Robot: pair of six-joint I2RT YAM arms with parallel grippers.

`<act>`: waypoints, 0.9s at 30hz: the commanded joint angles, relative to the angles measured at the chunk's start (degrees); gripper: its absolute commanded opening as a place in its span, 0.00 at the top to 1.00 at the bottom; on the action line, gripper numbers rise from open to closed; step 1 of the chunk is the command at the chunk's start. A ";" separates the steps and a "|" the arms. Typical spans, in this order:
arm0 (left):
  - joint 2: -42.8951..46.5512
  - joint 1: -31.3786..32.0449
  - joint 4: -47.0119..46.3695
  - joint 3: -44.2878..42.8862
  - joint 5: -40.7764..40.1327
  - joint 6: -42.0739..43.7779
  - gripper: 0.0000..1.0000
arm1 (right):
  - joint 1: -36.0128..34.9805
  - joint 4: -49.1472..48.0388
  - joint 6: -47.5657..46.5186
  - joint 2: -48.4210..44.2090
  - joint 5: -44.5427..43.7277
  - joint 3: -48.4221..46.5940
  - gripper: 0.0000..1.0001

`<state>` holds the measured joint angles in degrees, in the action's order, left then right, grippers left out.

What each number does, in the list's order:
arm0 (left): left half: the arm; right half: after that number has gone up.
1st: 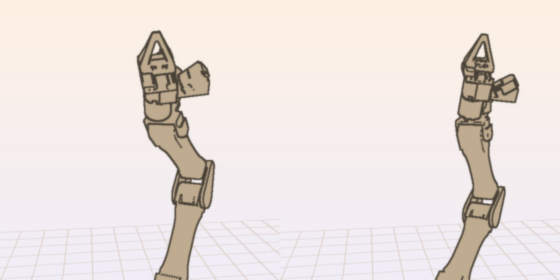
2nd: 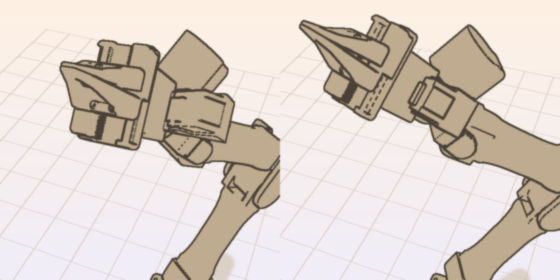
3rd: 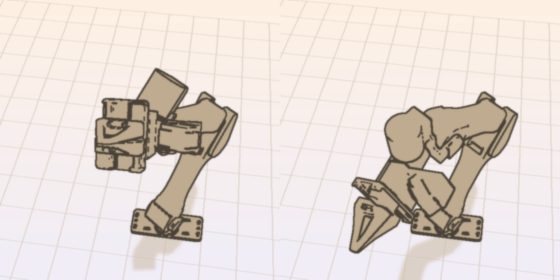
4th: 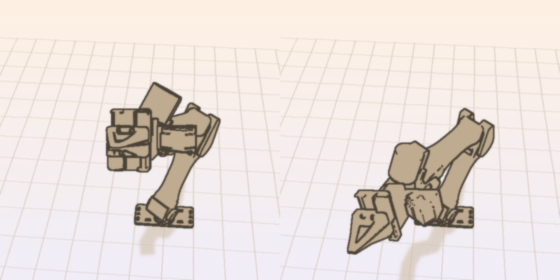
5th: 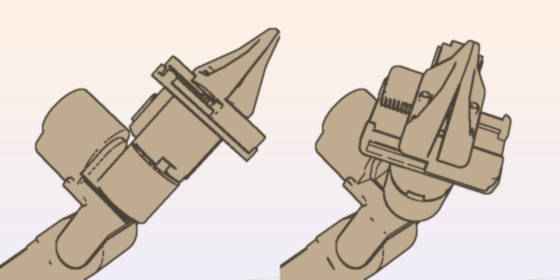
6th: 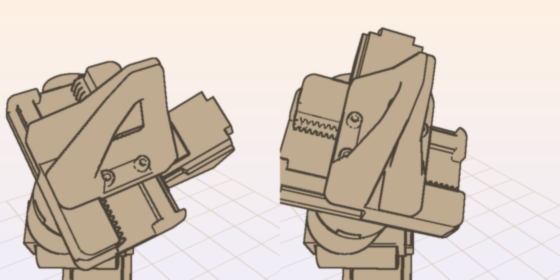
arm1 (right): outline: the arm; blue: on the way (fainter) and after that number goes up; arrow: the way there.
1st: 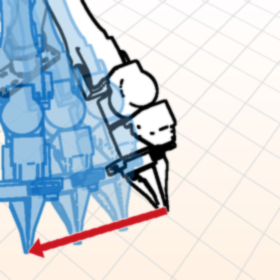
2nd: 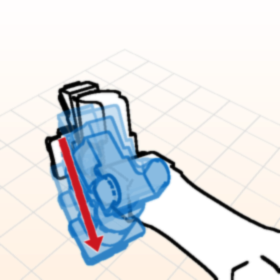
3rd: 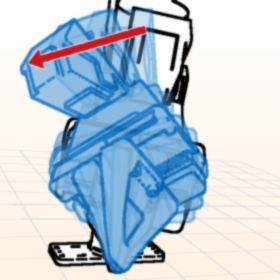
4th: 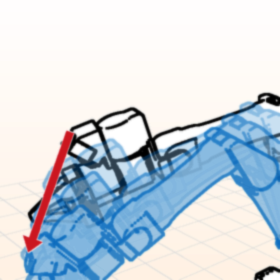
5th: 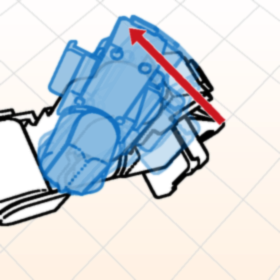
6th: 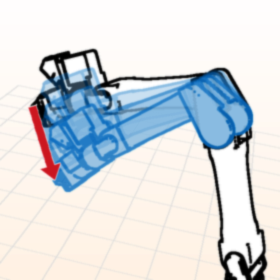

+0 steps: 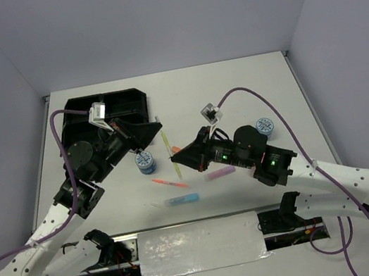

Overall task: Sort the stationery into containers
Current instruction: Close the pen cap on the pen.

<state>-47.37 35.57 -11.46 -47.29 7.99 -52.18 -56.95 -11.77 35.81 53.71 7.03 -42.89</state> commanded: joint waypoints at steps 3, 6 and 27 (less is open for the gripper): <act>1.50 0.37 -1.72 -1.49 0.01 1.56 1.00 | 0.61 0.78 -1.71 -0.45 -1.14 -3.51 1.00; 1.76 0.38 -1.81 -1.67 -0.17 1.73 1.00 | 0.52 0.52 -1.45 -0.10 -0.88 -3.25 1.00; 0.62 0.38 -2.95 -1.23 0.89 0.94 1.00 | 0.70 -1.15 -0.74 1.31 0.45 -2.90 1.00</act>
<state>-46.70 35.57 -11.14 -47.29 7.94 -51.29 -56.58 -10.61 35.27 54.85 7.03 -43.51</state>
